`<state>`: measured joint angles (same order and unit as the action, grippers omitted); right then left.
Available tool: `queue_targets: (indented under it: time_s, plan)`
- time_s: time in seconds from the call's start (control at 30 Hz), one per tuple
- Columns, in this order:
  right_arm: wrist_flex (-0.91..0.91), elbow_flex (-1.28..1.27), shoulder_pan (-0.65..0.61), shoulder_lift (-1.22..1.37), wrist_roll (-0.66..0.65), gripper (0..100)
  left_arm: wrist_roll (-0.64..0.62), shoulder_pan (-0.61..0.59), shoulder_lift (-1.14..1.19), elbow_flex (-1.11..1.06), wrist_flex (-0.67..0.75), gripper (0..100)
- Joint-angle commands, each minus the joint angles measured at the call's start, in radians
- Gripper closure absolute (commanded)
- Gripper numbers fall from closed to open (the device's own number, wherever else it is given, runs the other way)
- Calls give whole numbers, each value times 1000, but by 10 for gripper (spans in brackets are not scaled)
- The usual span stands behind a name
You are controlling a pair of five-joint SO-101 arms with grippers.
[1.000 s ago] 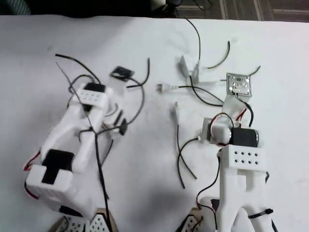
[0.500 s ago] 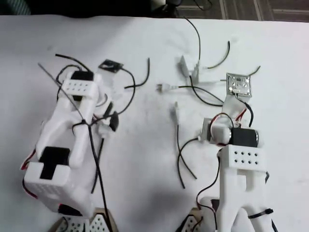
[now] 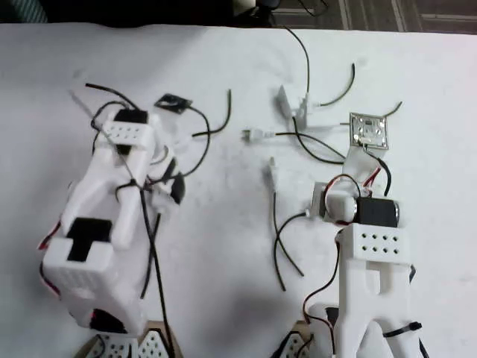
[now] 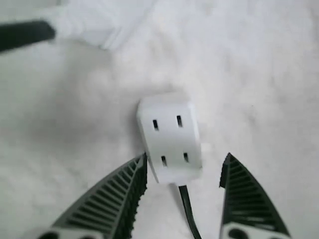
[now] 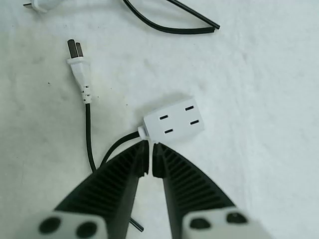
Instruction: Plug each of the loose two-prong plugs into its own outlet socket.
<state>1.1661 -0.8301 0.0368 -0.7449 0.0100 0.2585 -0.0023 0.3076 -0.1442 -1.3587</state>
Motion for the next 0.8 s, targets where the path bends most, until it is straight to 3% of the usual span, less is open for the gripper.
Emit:
queue_targets:
  time_s: [0.0,0.3,0.77]
  plan:
    - [-12,5,8,-25,-8,980,5,10,28,29,51,766]
    - [-12,5,10,-25,-8,980,14,54,38,20,71,974]
    - [-12,5,12,-25,-8,980,-86,404,36,21,-9,978]
